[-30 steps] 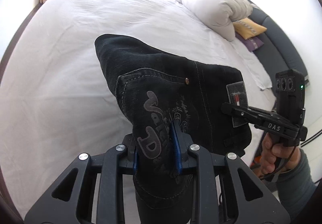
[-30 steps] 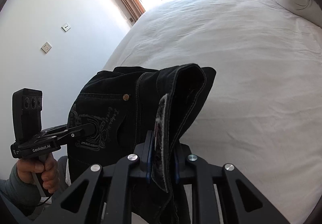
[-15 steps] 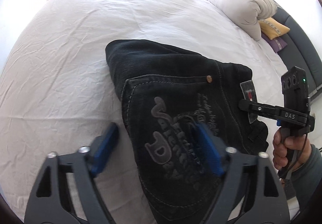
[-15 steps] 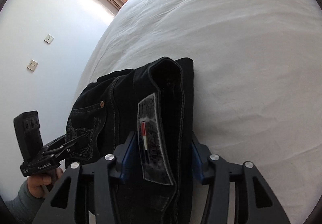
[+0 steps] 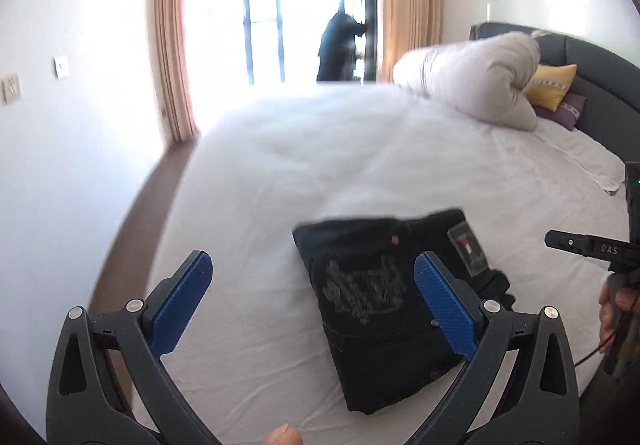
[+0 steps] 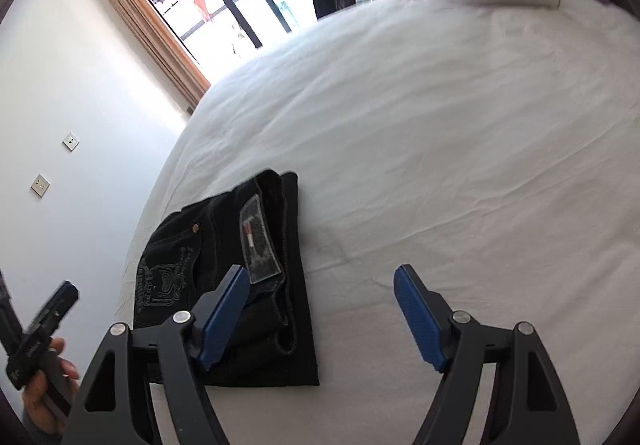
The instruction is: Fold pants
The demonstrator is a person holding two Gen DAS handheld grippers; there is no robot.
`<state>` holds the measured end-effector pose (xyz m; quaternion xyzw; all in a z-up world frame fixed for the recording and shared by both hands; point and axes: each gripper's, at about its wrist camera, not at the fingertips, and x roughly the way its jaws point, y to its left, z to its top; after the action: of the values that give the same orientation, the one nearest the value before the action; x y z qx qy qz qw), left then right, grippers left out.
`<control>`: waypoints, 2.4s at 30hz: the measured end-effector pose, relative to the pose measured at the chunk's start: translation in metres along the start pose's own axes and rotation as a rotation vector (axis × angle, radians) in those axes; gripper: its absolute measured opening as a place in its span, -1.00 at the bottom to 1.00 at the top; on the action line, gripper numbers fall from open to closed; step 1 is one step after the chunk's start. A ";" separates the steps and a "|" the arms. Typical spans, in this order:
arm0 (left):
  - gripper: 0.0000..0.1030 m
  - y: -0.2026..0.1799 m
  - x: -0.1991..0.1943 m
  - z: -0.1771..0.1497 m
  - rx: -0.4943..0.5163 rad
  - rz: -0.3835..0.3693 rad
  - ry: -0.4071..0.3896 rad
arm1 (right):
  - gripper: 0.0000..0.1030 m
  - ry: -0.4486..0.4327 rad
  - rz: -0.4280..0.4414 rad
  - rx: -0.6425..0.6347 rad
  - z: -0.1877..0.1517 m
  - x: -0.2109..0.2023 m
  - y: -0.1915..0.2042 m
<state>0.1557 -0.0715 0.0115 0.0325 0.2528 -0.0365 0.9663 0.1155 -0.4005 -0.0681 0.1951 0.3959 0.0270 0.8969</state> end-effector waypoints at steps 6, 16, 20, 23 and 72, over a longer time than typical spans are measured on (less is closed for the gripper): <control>1.00 -0.021 -0.136 0.032 0.048 0.123 -0.377 | 1.00 -0.416 -0.107 -0.213 -0.007 -0.116 0.072; 1.00 -0.026 -0.184 0.043 0.044 0.169 -0.182 | 1.00 -0.538 -0.082 -0.340 -0.010 -0.205 0.146; 1.00 -0.024 -0.158 0.031 -0.030 0.134 -0.035 | 1.00 -0.449 -0.120 -0.335 -0.019 -0.203 0.156; 1.00 -0.025 -0.120 0.014 -0.098 0.055 0.114 | 1.00 -0.381 -0.134 -0.307 -0.027 -0.196 0.158; 1.00 -0.018 -0.032 -0.036 -0.167 0.044 0.411 | 1.00 -0.007 -0.250 -0.282 -0.055 -0.120 0.150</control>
<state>0.1091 -0.0847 -0.0052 -0.0355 0.4458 0.0132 0.8943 0.0100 -0.2686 0.0378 0.0169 0.4064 -0.0303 0.9130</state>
